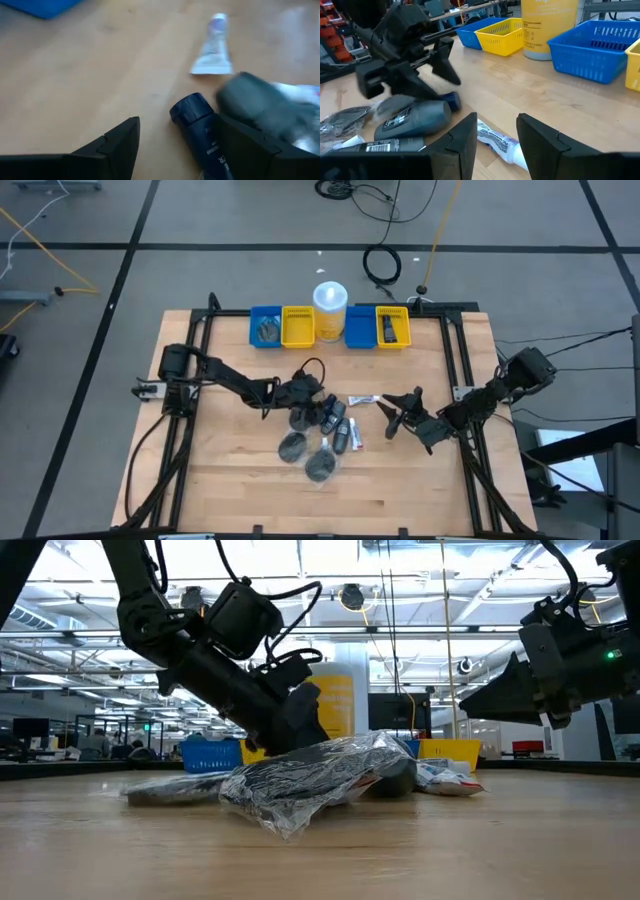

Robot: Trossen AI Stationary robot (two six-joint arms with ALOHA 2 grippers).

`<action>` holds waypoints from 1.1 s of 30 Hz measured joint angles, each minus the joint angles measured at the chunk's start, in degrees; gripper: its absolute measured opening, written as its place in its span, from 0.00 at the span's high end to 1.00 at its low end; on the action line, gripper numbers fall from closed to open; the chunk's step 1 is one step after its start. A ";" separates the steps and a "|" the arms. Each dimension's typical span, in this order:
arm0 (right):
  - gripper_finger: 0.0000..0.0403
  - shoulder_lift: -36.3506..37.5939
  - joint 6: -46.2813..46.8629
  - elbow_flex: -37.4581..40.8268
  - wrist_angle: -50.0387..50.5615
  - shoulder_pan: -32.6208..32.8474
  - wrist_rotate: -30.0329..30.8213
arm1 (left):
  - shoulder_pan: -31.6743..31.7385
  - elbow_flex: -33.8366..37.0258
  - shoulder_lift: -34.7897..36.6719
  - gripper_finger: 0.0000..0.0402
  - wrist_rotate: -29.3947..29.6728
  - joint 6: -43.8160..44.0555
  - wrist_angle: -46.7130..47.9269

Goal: Pick & Place Travel size toiletries
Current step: Put the dark blue shave cream into the right yellow bin

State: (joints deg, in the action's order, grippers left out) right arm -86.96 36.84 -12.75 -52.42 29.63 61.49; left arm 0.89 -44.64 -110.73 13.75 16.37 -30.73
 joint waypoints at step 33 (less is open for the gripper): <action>0.68 0.00 0.04 -0.02 0.02 -0.02 0.00 | 1.62 0.13 -0.30 0.36 -0.18 5.15 -2.12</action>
State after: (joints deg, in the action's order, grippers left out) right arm -86.96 36.88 -12.78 -52.40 29.61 61.49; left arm 2.50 -44.51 -111.02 13.56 21.52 -32.84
